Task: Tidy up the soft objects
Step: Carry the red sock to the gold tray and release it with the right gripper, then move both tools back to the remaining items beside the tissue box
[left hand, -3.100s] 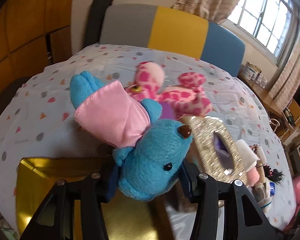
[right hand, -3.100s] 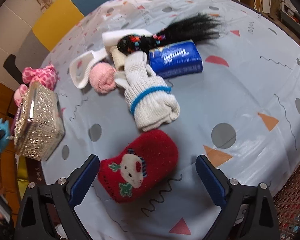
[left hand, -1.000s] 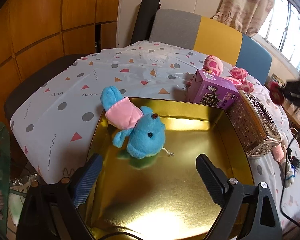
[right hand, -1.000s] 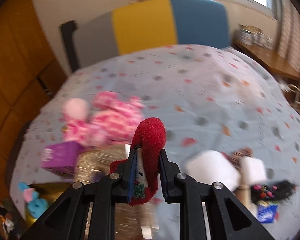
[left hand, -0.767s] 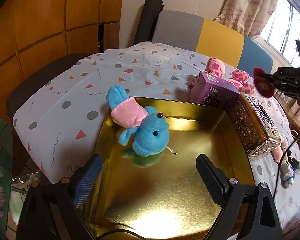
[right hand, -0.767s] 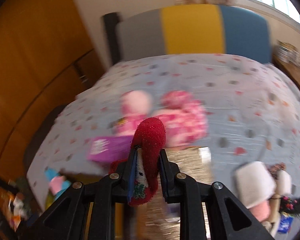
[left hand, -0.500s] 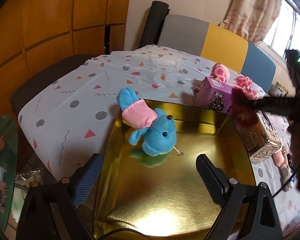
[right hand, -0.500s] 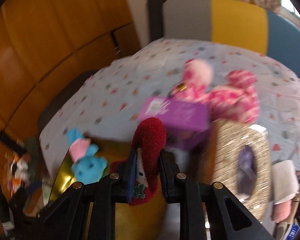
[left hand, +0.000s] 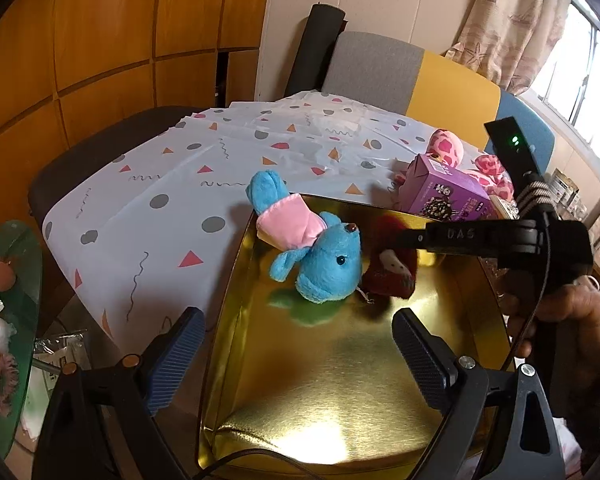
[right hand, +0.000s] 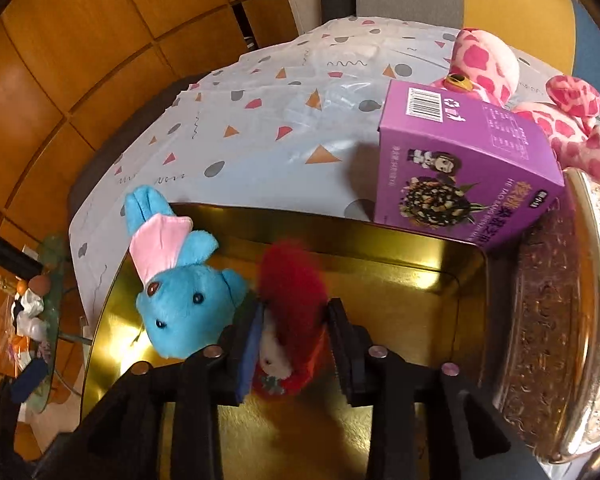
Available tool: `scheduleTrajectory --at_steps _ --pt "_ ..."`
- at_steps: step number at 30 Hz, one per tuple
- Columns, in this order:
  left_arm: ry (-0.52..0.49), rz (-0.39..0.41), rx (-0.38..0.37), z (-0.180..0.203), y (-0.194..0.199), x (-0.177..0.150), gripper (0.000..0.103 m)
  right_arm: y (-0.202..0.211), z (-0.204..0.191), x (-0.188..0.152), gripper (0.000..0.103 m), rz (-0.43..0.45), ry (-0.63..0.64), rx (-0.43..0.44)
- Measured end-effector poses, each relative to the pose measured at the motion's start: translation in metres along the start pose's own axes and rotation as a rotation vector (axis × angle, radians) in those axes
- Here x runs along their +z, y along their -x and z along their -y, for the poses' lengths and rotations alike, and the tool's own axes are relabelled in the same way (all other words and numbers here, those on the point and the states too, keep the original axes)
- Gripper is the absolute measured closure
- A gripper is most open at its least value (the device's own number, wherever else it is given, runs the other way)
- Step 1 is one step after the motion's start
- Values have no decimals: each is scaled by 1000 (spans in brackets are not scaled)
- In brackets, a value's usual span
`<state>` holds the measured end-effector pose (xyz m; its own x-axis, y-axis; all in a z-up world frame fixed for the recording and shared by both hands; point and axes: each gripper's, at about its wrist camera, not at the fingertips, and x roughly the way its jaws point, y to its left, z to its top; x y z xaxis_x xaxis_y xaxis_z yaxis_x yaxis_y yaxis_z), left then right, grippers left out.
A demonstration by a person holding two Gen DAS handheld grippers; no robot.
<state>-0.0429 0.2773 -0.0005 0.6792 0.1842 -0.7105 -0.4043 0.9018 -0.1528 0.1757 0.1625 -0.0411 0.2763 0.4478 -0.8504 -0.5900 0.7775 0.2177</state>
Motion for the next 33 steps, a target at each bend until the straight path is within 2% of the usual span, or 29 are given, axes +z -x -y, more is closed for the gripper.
scheduleTrajectory --at_steps 1,3,9,21,33 --pt "-2 0 3 0 0 0 8 1 0 0 58 8 -4 4" --pt "-3 0 3 1 -1 0 8 5 1 2 52 15 -10 10" --pt "-22 18 9 7 3 -1 8 28 7 -5 52 69 -6 -8" --pt "-113 36 25 36 11 -2 8 90 12 -46 50 236 59 -183" --pt "-195 27 -14 74 13 -11 8 146 54 -87 48 350 -6 -280"
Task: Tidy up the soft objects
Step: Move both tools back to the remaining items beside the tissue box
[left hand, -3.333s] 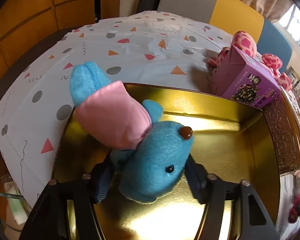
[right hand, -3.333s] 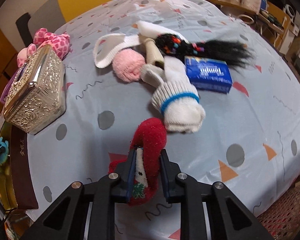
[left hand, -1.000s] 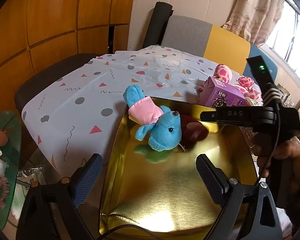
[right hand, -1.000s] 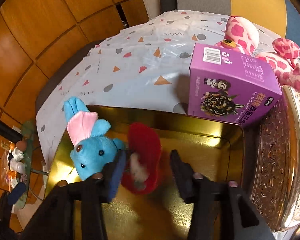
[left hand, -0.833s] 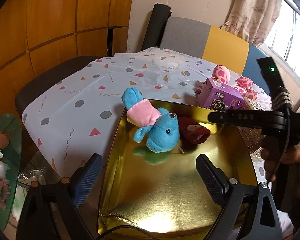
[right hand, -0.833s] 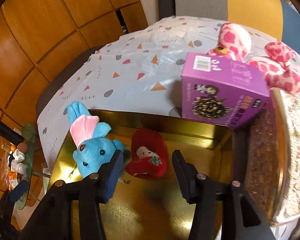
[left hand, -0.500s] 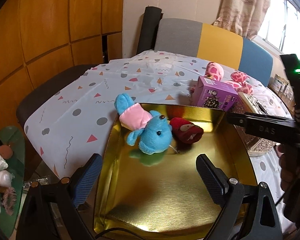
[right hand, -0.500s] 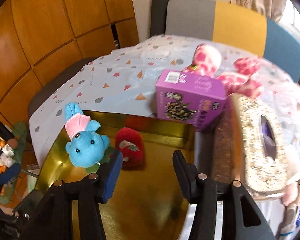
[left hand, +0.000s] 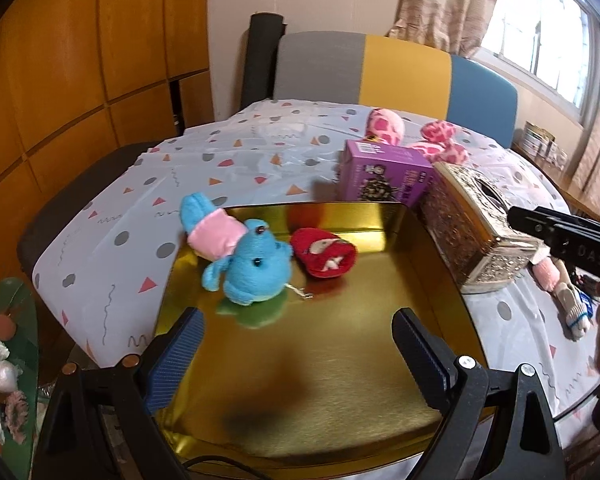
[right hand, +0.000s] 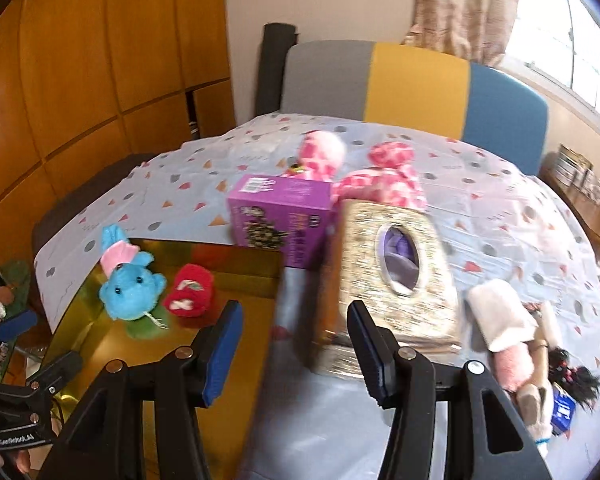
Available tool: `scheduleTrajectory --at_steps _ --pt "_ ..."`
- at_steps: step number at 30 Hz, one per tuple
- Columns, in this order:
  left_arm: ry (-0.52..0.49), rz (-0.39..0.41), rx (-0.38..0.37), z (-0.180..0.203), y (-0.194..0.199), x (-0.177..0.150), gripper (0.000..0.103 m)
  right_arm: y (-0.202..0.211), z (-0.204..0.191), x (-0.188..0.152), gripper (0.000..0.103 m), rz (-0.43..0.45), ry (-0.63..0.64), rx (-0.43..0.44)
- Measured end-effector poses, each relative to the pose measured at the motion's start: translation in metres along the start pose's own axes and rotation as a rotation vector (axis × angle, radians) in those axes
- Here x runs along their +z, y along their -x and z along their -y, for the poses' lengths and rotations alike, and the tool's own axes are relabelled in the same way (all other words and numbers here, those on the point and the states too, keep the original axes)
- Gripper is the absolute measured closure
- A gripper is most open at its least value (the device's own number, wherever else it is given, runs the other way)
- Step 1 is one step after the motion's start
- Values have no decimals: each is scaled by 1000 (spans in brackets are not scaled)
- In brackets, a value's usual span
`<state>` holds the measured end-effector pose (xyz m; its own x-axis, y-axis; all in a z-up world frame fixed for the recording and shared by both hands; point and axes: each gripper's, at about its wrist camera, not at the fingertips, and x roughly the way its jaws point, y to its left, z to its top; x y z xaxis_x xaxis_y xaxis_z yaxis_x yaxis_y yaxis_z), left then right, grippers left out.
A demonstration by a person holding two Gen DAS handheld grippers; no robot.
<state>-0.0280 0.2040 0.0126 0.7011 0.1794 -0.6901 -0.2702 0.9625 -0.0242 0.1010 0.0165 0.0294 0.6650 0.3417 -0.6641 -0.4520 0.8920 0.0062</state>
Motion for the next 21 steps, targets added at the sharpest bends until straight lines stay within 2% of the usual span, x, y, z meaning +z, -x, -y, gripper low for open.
scheduleTrajectory --at_steps 9,21 --pt "-97 -10 -38 40 -1 0 8 29 71 -18 48 28 -118 -117" --pt "-228 -16 -134 105 2 -1 8 56 154 -46 48 28 -241 -273"
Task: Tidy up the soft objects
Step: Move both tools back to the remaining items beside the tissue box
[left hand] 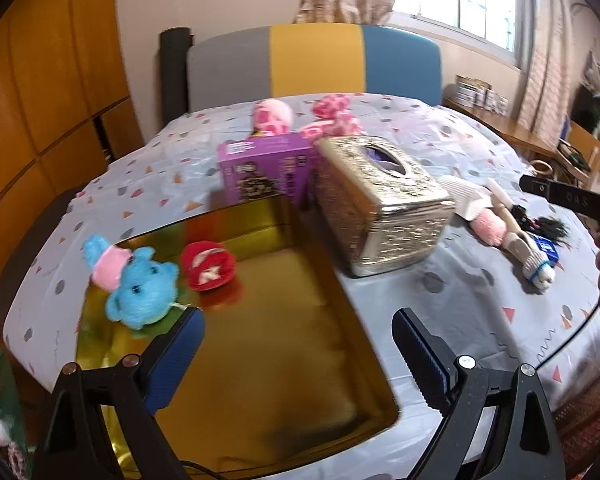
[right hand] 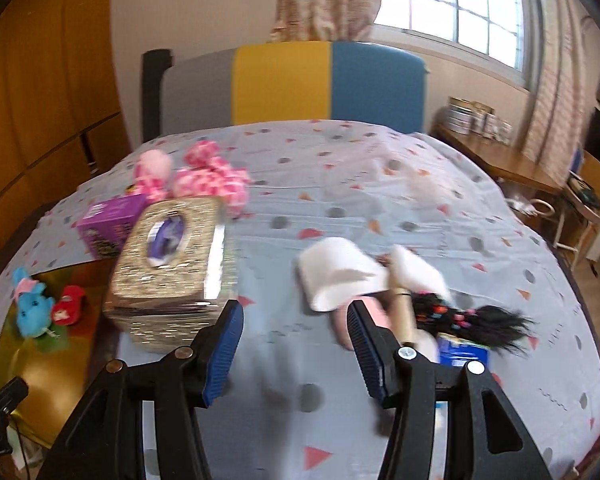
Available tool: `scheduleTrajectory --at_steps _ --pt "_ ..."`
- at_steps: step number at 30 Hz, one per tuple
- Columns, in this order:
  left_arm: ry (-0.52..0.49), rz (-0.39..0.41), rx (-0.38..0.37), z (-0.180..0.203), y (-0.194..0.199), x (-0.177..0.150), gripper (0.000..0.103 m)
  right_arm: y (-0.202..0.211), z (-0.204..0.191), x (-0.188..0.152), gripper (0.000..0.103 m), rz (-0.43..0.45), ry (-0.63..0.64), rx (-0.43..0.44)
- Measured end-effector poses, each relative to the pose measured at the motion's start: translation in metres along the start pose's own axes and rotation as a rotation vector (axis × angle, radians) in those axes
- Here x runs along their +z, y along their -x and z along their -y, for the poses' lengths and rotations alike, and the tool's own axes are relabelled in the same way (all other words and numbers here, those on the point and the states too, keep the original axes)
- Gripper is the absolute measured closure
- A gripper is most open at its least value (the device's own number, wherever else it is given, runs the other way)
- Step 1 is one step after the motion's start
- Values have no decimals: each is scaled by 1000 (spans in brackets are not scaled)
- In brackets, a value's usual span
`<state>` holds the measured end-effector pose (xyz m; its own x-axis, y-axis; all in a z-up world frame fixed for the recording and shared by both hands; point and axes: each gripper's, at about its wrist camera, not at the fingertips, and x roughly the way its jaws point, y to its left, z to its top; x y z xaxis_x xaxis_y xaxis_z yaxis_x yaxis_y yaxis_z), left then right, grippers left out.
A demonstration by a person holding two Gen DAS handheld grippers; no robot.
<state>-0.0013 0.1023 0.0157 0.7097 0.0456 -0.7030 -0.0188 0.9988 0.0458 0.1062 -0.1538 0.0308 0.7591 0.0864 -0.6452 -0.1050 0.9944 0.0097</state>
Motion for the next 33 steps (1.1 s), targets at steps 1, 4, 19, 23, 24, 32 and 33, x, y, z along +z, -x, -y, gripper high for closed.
scheduleTrajectory --at_steps 1,4,19,23,24,32,33 --pt "-10 -1 -8 6 -1 1 8 0 9 0 48 1 -14 -18" --pt "-39 4 -35 21 -2 6 8 -1 37 0 48 6 -58 -70" --pt "-197 2 -186 110 -14 36 8 -17 181 -30 48 -26 -491 -263" --pt "-231 7 -258 139 -16 51 8 -16 193 -36 48 -38 -562 -244" --pt "-234 5 -270 144 -17 55 9 -15 194 -37 48 -38 -572 -243" --pt "-165 -63 -367 187 -52 113 14 -15 201 -40 48 -41 -622 -201" --pt "-156 -73 -365 192 -59 121 14 -14 201 -40 48 -39 -628 -197"
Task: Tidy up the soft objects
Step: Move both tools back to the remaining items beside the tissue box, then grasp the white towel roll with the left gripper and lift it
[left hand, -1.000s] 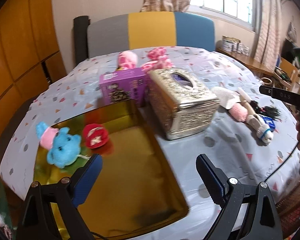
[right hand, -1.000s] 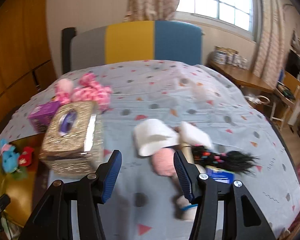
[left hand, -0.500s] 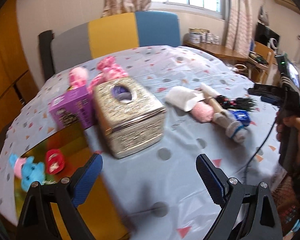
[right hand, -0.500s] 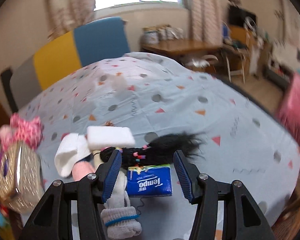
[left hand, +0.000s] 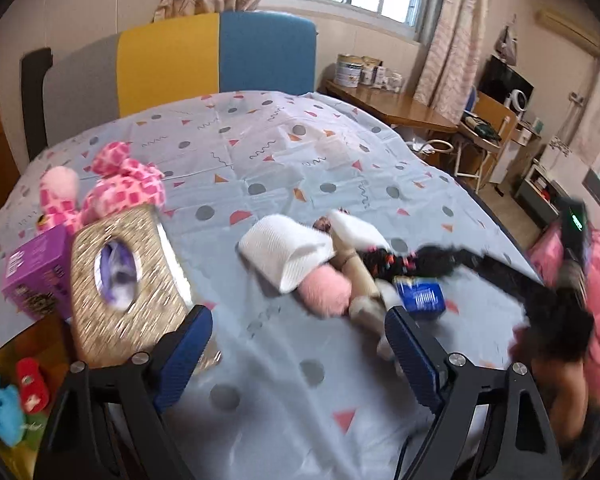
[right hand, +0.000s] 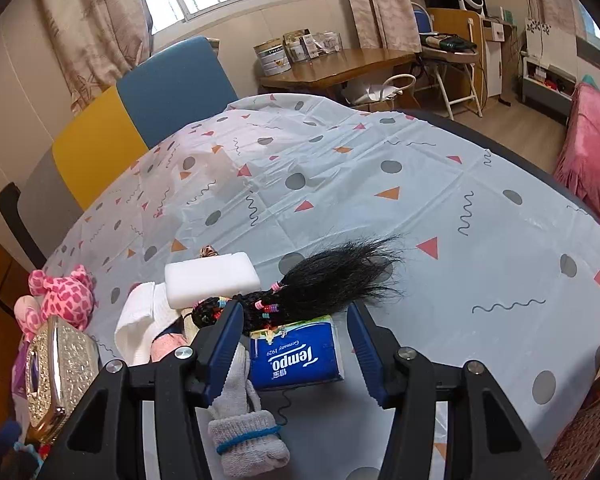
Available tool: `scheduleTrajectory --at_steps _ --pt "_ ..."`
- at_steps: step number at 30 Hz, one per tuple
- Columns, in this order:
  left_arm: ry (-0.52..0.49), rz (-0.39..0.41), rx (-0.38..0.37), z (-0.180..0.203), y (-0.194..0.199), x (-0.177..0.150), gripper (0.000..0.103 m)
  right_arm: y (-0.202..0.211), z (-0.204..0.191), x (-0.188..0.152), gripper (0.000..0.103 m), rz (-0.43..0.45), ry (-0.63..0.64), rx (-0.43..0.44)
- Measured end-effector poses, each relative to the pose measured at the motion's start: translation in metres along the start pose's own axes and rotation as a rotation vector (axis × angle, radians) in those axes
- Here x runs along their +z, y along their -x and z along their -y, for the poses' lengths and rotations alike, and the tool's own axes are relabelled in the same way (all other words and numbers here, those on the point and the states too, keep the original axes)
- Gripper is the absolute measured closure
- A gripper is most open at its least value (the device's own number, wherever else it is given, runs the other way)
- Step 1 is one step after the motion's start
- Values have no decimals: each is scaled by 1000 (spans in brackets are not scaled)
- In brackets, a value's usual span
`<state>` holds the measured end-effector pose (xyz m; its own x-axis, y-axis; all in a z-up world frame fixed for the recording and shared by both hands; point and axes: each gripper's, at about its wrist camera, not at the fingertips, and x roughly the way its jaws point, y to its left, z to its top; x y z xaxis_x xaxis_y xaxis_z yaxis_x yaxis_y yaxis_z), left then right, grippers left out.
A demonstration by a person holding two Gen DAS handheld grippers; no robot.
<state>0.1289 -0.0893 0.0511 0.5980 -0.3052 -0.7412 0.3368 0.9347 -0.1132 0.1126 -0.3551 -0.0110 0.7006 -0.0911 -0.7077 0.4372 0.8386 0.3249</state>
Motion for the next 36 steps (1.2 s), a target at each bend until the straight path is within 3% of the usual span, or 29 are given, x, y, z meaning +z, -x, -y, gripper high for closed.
scheduleTrajectory --at_steps 4,10,16,22,23,24,25,26,27,30,36 --pt "86 -68 -12 -1 -38 29 10 0 3 1 48 -7 -19 22" --pt "211 -173 46 -8 -107 53 9 -2 7 2 48 -25 -48 63" --pt "261 -275 100 -11 -163 61 8 -4 8 2 48 -45 -67 101" --pt "318 -308 112 -18 -195 64 8 -6 15 3 42 -59 -110 130" --pt "326 -312 109 -19 -200 65 11 -6 16 3 42 -64 -114 133" --pt "336 -321 100 -21 -205 64 20 -7 16 3 42 -69 -119 139" --pt "348 -340 83 -24 -211 63 31 -7 17 3 42 -72 -122 142" --pt "356 -357 68 -25 -216 61 49 -8 17 3 42 -75 -123 143" --pt "366 -369 51 -26 -219 60 56 -8 17 3 42 -77 -123 143" --pt "391 -352 0 -31 -215 58 66 -9 18 3 42 -78 -126 141" --pt "382 -287 -57 -34 -184 65 65 -11 19 3 42 -84 -128 136"
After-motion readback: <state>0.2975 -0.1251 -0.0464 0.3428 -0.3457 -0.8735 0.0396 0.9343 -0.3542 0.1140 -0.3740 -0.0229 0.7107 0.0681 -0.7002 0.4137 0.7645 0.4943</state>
